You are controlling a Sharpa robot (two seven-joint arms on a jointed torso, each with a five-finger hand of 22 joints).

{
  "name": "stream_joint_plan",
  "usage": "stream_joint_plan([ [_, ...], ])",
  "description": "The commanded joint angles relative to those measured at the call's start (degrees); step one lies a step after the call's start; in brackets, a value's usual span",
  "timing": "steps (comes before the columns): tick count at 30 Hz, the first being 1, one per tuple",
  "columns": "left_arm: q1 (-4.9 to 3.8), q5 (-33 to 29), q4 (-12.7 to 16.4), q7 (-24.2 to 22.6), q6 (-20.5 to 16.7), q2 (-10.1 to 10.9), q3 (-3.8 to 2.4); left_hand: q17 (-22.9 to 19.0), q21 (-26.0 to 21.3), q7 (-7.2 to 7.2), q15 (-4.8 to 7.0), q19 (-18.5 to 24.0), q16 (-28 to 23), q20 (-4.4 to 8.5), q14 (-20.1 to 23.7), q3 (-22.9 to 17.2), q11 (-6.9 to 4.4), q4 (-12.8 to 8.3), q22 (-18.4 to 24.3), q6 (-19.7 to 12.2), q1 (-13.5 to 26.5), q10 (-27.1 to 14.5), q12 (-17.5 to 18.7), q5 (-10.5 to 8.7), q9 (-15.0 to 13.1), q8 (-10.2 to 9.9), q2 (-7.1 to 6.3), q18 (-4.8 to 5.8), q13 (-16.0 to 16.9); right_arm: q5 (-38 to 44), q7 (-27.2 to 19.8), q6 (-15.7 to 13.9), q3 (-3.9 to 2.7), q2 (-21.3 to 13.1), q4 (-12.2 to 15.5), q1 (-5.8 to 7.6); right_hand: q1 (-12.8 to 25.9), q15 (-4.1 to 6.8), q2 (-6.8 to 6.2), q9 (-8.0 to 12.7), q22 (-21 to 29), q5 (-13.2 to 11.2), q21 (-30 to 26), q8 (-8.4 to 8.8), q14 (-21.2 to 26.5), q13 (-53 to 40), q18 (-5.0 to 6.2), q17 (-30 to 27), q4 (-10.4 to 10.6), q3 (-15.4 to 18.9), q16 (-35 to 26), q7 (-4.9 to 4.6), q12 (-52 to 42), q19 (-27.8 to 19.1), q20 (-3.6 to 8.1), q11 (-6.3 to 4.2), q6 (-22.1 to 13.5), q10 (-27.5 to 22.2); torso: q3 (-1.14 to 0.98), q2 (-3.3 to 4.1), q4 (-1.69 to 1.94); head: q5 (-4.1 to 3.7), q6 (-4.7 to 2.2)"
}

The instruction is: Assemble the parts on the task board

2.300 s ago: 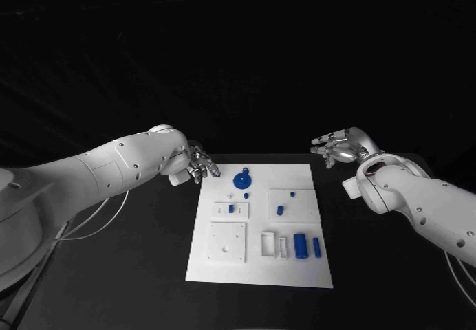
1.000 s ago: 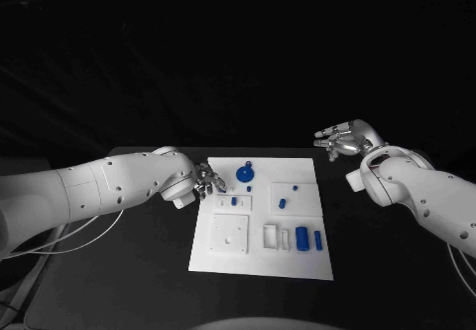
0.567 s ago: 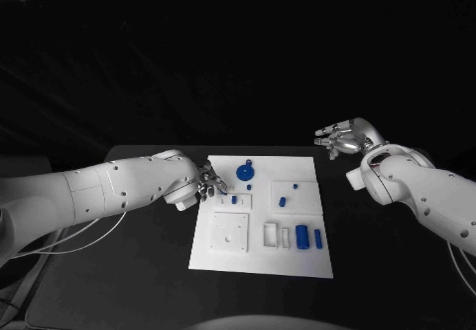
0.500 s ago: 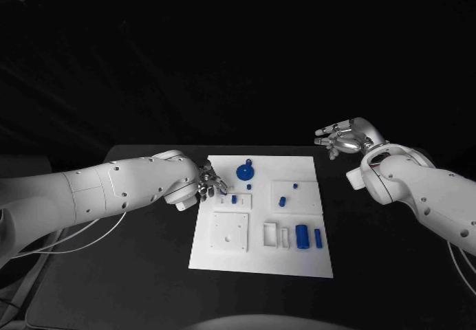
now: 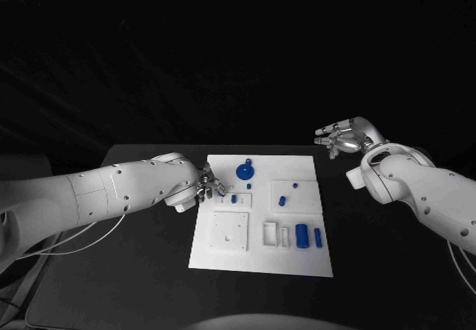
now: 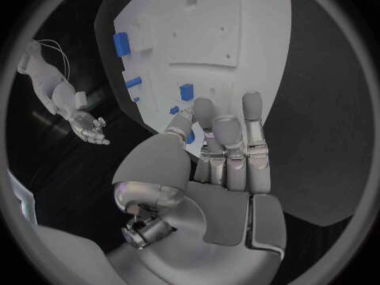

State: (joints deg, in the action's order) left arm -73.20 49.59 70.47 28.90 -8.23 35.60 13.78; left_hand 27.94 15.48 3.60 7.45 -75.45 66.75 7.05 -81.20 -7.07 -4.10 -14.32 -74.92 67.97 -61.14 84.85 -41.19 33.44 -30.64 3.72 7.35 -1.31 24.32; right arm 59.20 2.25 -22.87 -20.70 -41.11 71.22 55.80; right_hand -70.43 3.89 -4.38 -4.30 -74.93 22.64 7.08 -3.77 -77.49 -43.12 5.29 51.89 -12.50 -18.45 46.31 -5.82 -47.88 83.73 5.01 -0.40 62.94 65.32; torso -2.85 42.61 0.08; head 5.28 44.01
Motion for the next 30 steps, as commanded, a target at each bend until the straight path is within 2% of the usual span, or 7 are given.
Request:
stream_joint_plan([
  [1,0.28,0.8,-0.1,0.0,-0.1,-0.2,-0.01,0.0,0.4,-6.30,-0.05,-0.1,0.4,-0.37,-0.2,-0.2,-1.40,0.0,-0.9,9.8,-0.2,1.8,-0.4,0.05,-22.8,0.3,0.59,-0.50,0.0,0.3,-0.2,0.5,-0.03,0.0,0.0,-0.02,0.5,-0.06,-0.15,0.0,-0.9,0.3,-0.1,0.16,0.3,0.1,0.49,-0.1,0.0,-0.2,-0.2,-0.12,-0.1,0.7,-0.13,0.04,-0.4,-0.1,0.00,0.02,0.00,-0.05,0.08],
  [19,1.33,1.1,-1.1,0.2,0.6,-1.0,-0.02,0.1,0.4,-6.30,-0.07,-0.1,0.3,-0.36,-0.2,-0.2,-1.40,0.1,-0.9,9.7,-0.2,1.8,-0.4,-0.10,-23.1,0.3,0.65,-0.49,-0.1,0.3,-0.2,0.6,-0.03,0.0,0.0,-0.03,0.5,-0.06,-0.15,0.0,-0.9,0.3,-0.1,0.16,0.3,0.1,0.49,-0.1,0.0,-0.2,-0.2,-0.12,-0.1,0.7,-0.13,0.04,-0.4,-0.1,-0.01,0.03,-0.02,-0.14,0.19],
  [30,1.51,1.4,-1.3,0.6,1.8,-0.9,-0.02,0.1,0.5,-6.30,-0.08,0.0,0.3,-0.38,-0.2,-0.2,-1.38,0.2,-0.9,9.7,-0.2,1.8,-0.4,-0.57,-23.2,0.3,0.70,-0.49,-0.2,0.3,-0.1,0.6,-0.03,0.0,0.0,-0.03,0.5,-0.06,-0.15,0.0,-0.9,0.3,-0.1,0.16,0.3,0.1,0.49,-0.1,0.0,-0.2,-0.2,-0.12,-0.1,0.7,-0.13,0.04,-0.4,-0.1,0.01,0.00,0.02,-0.23,0.43],
])
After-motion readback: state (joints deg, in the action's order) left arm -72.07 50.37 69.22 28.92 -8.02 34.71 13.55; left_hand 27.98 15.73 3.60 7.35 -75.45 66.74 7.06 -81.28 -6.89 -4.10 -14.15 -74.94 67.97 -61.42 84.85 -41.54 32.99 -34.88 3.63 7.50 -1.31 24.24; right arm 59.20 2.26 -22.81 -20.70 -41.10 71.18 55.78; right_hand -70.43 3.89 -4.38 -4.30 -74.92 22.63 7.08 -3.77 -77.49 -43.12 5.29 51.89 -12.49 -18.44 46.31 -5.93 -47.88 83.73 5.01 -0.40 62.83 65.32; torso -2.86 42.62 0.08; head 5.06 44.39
